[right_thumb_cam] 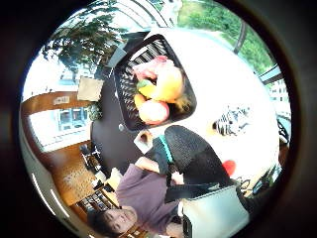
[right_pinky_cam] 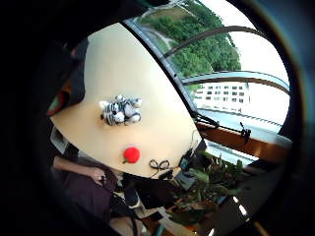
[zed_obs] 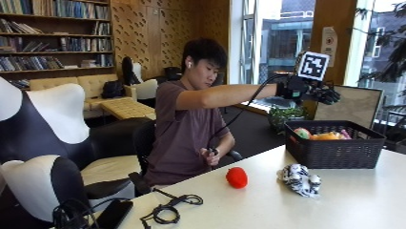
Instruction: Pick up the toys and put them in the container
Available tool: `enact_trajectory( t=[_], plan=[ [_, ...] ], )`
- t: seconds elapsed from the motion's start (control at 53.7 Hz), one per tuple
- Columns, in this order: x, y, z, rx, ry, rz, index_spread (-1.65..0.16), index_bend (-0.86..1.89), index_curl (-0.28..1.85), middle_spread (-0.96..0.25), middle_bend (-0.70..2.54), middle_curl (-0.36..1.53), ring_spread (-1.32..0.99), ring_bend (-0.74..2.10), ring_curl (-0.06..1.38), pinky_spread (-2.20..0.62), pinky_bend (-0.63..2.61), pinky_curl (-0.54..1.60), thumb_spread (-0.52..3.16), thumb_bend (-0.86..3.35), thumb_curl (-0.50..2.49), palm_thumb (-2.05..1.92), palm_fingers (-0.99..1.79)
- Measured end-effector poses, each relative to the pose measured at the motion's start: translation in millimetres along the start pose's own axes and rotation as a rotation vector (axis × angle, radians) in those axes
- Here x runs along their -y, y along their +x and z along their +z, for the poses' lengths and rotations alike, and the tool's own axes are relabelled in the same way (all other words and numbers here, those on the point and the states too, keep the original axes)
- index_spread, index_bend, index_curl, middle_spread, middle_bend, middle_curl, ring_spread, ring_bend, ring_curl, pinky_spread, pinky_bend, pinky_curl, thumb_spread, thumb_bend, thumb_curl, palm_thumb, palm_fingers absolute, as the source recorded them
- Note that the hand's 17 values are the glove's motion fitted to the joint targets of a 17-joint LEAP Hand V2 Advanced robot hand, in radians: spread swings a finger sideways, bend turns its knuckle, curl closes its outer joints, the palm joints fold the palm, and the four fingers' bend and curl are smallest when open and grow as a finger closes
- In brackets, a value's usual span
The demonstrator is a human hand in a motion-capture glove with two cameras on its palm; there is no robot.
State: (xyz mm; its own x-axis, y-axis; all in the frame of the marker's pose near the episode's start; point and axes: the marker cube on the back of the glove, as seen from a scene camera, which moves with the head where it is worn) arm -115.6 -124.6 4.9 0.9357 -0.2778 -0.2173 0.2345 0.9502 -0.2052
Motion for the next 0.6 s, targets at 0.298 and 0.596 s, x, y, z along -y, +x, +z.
enact_trajectory(
  t=[0.298, 0.596],
  plan=[
    [-28.0, 71.5, 82.0, -0.037, -0.008, -0.306, -0.22, 0.07, 0.12, -0.07, 0.14, 0.27, -0.02, 0.22, 0.37, 0.04, 0.67, 0.34, 1.25, -0.01, 0.35, 0.06, -0.24],
    [14.7, 81.0, 216.0, -0.045, -0.285, -0.318, -0.23, 0.08, 0.13, -0.07, 0.12, 0.25, -0.02, 0.16, 0.36, 0.03, 0.68, 0.35, 1.22, -0.01, 0.35, 0.11, -0.29]
  ],
)
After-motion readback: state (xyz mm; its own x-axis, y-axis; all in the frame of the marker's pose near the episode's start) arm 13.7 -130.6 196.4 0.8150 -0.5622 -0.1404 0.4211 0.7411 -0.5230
